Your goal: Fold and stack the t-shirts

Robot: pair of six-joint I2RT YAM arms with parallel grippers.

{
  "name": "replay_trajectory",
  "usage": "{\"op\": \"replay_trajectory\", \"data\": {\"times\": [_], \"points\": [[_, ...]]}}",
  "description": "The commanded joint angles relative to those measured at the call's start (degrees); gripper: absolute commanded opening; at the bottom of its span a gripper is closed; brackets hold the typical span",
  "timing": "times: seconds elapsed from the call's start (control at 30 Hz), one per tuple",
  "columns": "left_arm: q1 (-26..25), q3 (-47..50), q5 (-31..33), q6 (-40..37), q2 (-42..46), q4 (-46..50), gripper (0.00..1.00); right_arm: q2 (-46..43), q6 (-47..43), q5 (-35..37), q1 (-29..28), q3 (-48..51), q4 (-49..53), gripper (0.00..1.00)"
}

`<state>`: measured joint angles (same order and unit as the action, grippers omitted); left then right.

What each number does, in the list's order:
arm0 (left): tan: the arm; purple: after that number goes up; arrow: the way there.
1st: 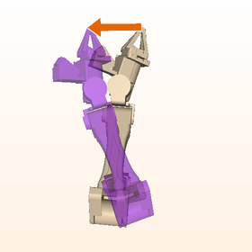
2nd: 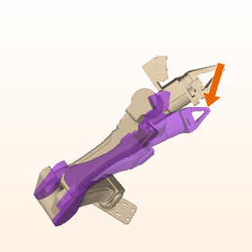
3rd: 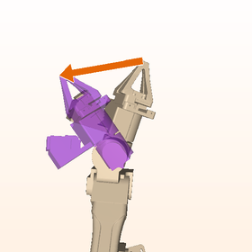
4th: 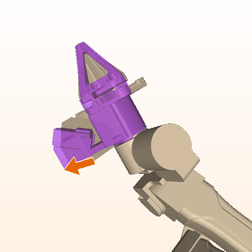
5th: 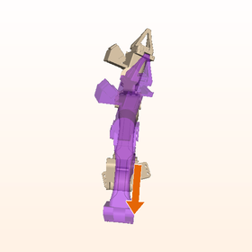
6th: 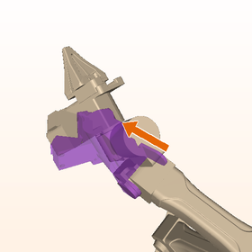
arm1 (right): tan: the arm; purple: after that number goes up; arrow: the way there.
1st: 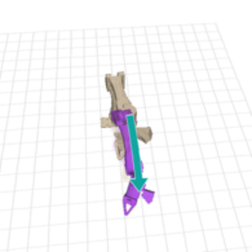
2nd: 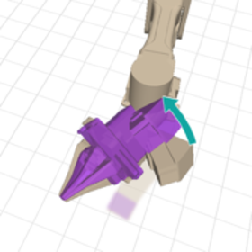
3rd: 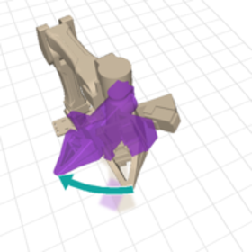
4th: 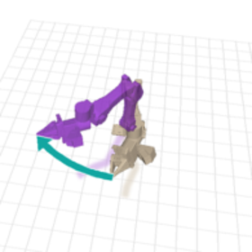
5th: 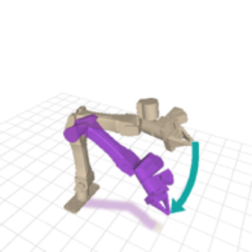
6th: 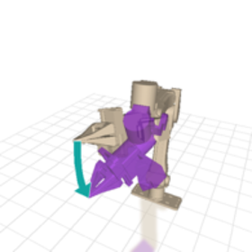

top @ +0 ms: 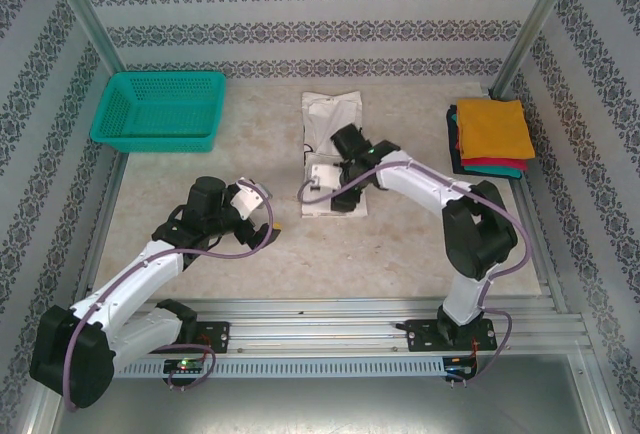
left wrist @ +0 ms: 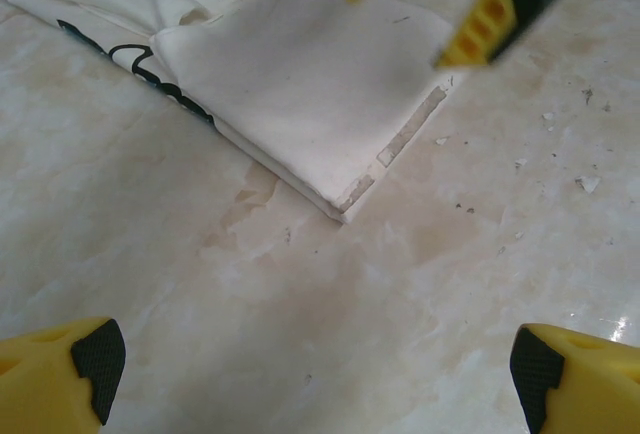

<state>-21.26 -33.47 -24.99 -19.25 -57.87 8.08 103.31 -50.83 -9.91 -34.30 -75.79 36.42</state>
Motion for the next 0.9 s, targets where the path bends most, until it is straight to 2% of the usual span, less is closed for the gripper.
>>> {"op": "replay_trajectory", "data": {"times": [0.0,0.47,0.53,0.6,0.73,0.8,0.87], "points": [[0.6,0.6,-2.0,0.3,0.7,-2.4,1.00,0.7,2.1,-1.8,-2.3,3.5,-1.2,0.59],[0.6,1.5,-1.6,0.9,2.2,-2.6,1.00,9.0,1.3,2.2,-1.9,1.3,-4.1,0.43],[0.5,1.6,-1.5,0.8,2.4,-2.6,1.00,9.7,1.3,3.2,-1.8,1.3,-4.7,0.38],[0.6,1.5,-1.4,0.7,2.4,-2.6,1.00,10.2,1.4,5.6,-2.3,1.8,-5.7,0.22],[0.6,1.6,-1.0,0.9,2.9,-2.4,1.00,8.0,1.8,6.8,-2.9,6.2,-9.0,0.06],[0.5,2.0,-0.6,1.4,3.2,-3.0,1.00,6.0,2.4,6.4,-3.4,8.2,-9.3,0.00],[0.6,2.1,-0.4,1.8,3.1,-3.4,1.00,3.8,3.2,5.8,-4.0,9.7,-9.1,0.00]]}}
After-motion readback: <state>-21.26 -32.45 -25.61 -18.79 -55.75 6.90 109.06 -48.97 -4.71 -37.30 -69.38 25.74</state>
